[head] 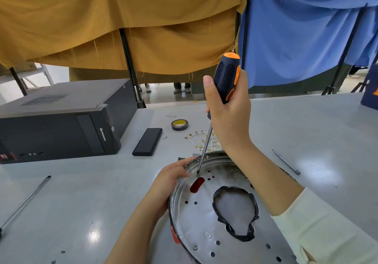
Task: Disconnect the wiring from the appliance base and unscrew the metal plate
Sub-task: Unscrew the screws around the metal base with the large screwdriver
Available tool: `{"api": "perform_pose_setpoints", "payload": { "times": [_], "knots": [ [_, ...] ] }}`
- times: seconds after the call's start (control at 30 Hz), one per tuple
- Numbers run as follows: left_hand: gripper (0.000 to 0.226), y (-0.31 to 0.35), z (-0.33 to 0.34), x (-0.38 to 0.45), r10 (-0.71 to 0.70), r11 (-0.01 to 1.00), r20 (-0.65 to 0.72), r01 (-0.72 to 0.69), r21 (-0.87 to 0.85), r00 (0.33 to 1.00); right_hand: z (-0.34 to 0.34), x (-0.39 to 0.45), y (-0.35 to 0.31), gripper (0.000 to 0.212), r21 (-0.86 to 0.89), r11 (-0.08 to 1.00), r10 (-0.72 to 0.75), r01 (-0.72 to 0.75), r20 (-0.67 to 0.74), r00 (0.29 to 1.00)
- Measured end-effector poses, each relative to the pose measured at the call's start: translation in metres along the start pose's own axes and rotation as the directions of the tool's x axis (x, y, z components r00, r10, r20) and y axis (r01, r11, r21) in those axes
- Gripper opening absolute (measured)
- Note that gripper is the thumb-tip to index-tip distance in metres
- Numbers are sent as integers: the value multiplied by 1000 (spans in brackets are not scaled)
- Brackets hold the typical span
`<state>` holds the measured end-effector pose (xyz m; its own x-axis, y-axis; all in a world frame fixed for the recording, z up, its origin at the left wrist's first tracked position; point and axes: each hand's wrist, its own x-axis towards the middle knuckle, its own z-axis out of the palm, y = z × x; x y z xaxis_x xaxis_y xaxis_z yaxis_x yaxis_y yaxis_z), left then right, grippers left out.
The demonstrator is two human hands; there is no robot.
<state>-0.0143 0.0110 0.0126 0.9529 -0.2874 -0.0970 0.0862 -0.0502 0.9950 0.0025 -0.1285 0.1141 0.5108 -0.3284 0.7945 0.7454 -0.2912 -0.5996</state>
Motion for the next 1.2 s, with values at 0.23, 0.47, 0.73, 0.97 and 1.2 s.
{"api": "perform_pose_setpoints", "payload": {
  "times": [0.23,0.47,0.73,0.97,1.2],
  "knots": [
    [49,-1,-1,1,10,1000,16,-10,-3,1000,0,1,0,18,1,1000,-13,13,-3,1000],
    [49,-3,-1,2,0,1000,15,1,-10,1000,1,2,1,19,-22,1000,-19,19,0,1000],
    [49,-5,-2,4,-12,1000,12,12,-6,1000,9,-2,1,26,-136,984,-107,113,48,993],
    [48,-10,-1,5,-40,999,-34,39,-31,999,26,-1,-4,34,-368,912,-137,180,139,981],
    [50,-10,2,1,-52,998,-43,50,-36,998,37,6,-5,39,-621,773,-30,130,169,985]
  ]
}}
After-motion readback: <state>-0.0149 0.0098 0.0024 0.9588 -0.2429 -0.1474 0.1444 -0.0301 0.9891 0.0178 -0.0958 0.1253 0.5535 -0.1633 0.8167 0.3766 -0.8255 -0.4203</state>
